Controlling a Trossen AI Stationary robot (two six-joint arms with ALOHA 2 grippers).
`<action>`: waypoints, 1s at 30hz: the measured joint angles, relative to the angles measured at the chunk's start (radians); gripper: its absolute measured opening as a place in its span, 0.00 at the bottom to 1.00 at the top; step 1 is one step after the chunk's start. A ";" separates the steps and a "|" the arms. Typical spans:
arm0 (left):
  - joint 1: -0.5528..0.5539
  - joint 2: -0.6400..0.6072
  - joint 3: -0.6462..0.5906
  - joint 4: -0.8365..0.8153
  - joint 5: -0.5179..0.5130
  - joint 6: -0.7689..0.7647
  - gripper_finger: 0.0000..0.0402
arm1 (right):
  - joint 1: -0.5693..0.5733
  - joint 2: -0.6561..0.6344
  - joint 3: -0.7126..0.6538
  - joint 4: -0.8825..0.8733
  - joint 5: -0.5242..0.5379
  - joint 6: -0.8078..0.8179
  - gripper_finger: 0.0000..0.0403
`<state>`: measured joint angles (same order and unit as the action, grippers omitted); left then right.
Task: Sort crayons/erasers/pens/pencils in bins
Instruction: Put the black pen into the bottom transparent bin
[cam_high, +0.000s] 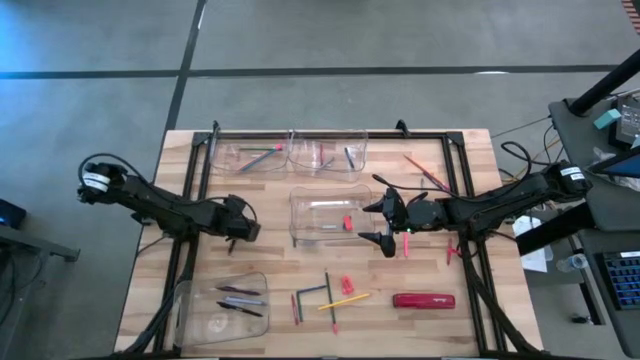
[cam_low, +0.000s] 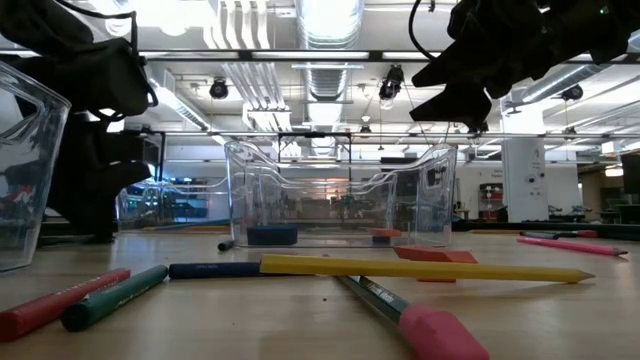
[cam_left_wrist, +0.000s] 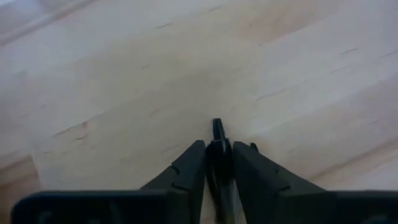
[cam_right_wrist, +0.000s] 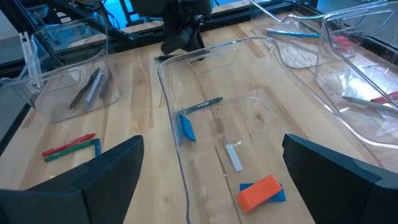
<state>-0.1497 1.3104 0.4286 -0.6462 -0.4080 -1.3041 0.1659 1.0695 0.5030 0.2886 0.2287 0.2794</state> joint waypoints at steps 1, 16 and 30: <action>0.000 0.000 0.000 0.001 -0.004 0.000 0.14 | 0.000 0.000 0.000 0.000 0.000 0.000 0.92; 0.011 -0.092 0.013 0.004 -0.067 0.081 0.06 | 0.000 0.000 0.000 0.000 0.002 -0.002 0.92; 0.011 -0.251 0.200 0.008 -0.055 0.431 0.04 | 0.000 0.000 0.000 0.000 0.007 -0.002 0.92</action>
<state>-0.1387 1.0595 0.6291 -0.6387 -0.4633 -0.8729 0.1658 1.0695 0.5030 0.2886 0.2359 0.2775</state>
